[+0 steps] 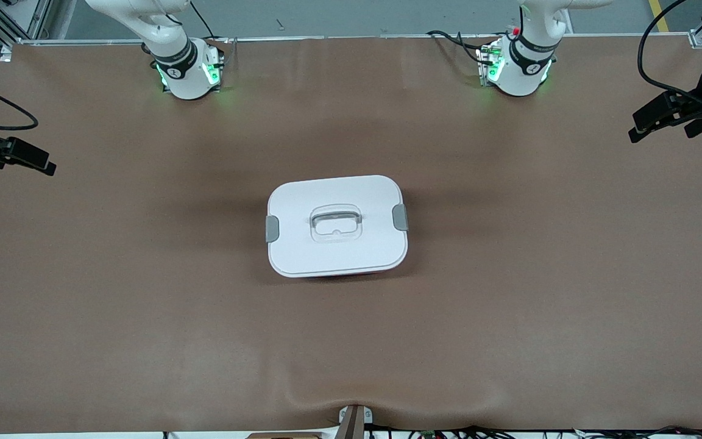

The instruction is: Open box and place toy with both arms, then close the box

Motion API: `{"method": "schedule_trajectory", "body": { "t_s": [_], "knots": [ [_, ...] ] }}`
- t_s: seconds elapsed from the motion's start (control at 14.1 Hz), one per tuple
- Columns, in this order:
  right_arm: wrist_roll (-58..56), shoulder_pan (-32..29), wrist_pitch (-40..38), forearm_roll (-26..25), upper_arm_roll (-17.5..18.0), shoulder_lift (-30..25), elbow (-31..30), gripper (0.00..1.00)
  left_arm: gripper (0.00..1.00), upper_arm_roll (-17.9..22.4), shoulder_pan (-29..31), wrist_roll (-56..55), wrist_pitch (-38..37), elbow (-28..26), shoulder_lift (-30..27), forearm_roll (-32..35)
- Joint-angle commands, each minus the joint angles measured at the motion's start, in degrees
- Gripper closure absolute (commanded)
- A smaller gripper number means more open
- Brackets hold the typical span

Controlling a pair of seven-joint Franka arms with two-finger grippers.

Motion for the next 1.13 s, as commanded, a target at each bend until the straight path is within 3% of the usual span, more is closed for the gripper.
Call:
{"method": "schedule_trajectory", "body": {
  "t_s": [0.0, 1.06],
  "knots": [
    [0.8, -0.4, -0.4, 0.5, 0.3, -0.4, 0.3, 0.00, 0.00, -0.1, 0.4, 0.6, 0.1, 0.5, 0.1, -0.4],
    [0.8, -0.4, -0.2, 0.5, 0.3, -0.3, 0.3, 0.00, 0.00, -0.1, 0.4, 0.3, 0.1, 0.6, 0.4, 0.1]
  ]
}}
